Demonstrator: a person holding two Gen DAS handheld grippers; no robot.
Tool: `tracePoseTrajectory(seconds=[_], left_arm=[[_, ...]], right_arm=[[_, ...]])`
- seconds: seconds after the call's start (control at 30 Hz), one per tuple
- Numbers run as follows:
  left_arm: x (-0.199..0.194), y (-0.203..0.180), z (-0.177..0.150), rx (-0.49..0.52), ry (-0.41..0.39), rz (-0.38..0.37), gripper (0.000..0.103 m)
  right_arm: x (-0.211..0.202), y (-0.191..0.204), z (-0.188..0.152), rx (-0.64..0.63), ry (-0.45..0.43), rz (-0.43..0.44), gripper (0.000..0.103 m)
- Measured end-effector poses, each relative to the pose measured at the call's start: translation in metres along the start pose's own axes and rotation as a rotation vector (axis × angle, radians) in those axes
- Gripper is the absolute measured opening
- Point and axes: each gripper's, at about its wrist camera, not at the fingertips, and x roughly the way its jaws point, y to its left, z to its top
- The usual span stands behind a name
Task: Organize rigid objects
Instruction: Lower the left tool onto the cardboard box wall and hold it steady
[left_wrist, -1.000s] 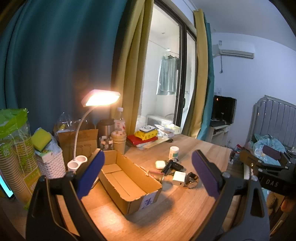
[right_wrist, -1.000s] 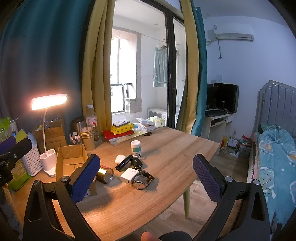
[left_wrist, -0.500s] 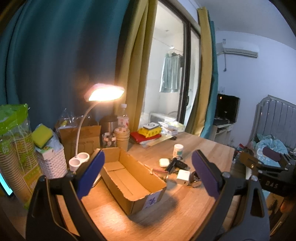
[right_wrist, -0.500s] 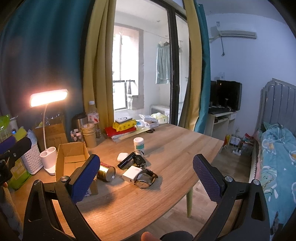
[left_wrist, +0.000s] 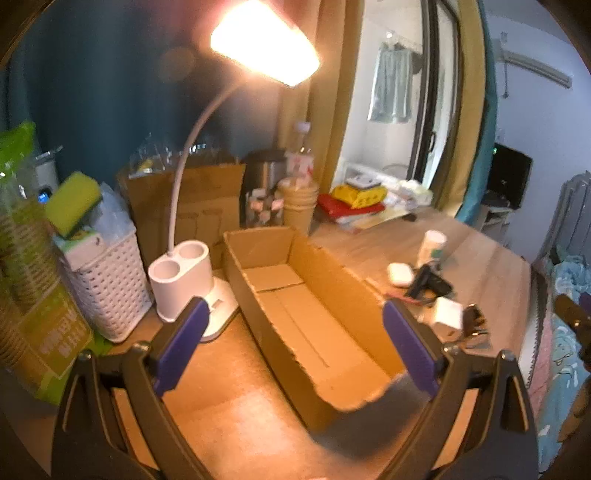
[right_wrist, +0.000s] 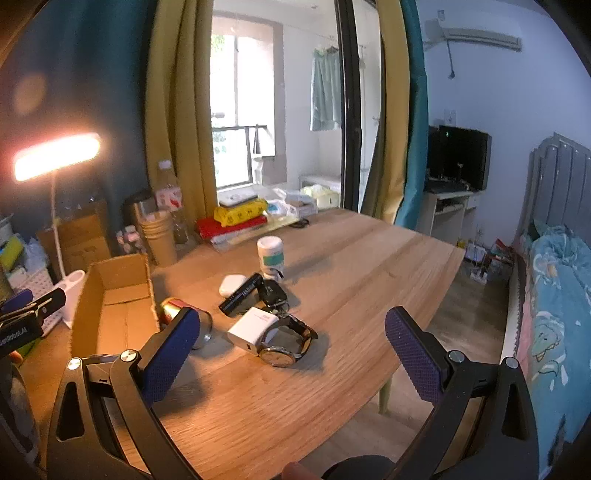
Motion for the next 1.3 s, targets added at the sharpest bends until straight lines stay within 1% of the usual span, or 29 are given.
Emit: tracePoseTrajectory(seconds=[0.1, 0.13, 0.33, 0.4, 0.53, 0.57, 0.6, 0.63, 0.7, 0.77, 0.87, 0.93, 0.97, 1.0, 1.13, 1.2, 1.3], left_arm=[[0.023, 0.007, 0.001, 0.004, 0.025, 0.022, 0.096], [0.032, 0.009, 0.001, 0.011, 0.044, 0.027, 0.096], [0.075, 0.008, -0.003, 0.061, 0.156, 0.012, 0.095], [0.089, 0.005, -0.006, 0.072, 0.202, -0.014, 0.095], [0.103, 0.001, -0.013, 0.091, 0.250, -0.048, 0.095], [0.107, -0.001, -0.016, 0.100, 0.263, -0.064, 0.089], [0.109, -0.003, -0.018, 0.112, 0.274, -0.064, 0.081], [0.110, -0.004, -0.019, 0.121, 0.273, -0.058, 0.078], [0.116, -0.004, -0.023, 0.123, 0.297, -0.087, 0.066], [0.120, -0.004, -0.026, 0.125, 0.316, -0.108, 0.057], [0.117, -0.004, -0.028, 0.137, 0.308, -0.132, 0.053], [0.115, -0.001, -0.029, 0.137, 0.303, -0.160, 0.044], [0.115, 0.001, -0.029, 0.137, 0.305, -0.173, 0.036], [0.115, 0.002, -0.029, 0.143, 0.308, -0.188, 0.032], [0.110, 0.003, -0.032, 0.184, 0.316, -0.208, 0.028], [0.106, 0.005, -0.035, 0.190, 0.325, -0.231, 0.026], [0.099, 0.007, -0.040, 0.224, 0.341, -0.285, 0.026]], right_arm=[[0.013, -0.002, -0.002, -0.001, 0.022, -0.001, 0.102], [0.018, -0.002, -0.003, -0.002, 0.030, -0.003, 0.102], [0.037, -0.004, -0.007, 0.001, 0.061, -0.012, 0.102], [0.041, -0.004, -0.008, 0.003, 0.067, -0.015, 0.102], [0.046, -0.005, -0.011, 0.003, 0.082, -0.025, 0.102], [0.047, -0.006, -0.012, 0.003, 0.085, -0.028, 0.102], [0.047, -0.006, -0.012, 0.003, 0.089, -0.030, 0.102], [0.049, -0.007, -0.013, 0.004, 0.092, -0.032, 0.102], [0.049, -0.008, -0.014, 0.002, 0.097, -0.039, 0.102], [0.050, -0.008, -0.017, 0.000, 0.104, -0.046, 0.102], [0.051, -0.009, -0.021, 0.003, 0.116, -0.052, 0.102], [0.052, -0.009, -0.024, 0.003, 0.127, -0.053, 0.102], [0.053, -0.009, -0.025, 0.005, 0.132, -0.053, 0.102], [0.053, -0.009, -0.026, 0.005, 0.137, -0.052, 0.102], [0.050, -0.006, -0.028, -0.002, 0.148, -0.050, 0.102], [0.049, -0.004, -0.028, -0.004, 0.152, -0.043, 0.102], [0.048, 0.002, -0.029, -0.020, 0.155, -0.029, 0.102]])
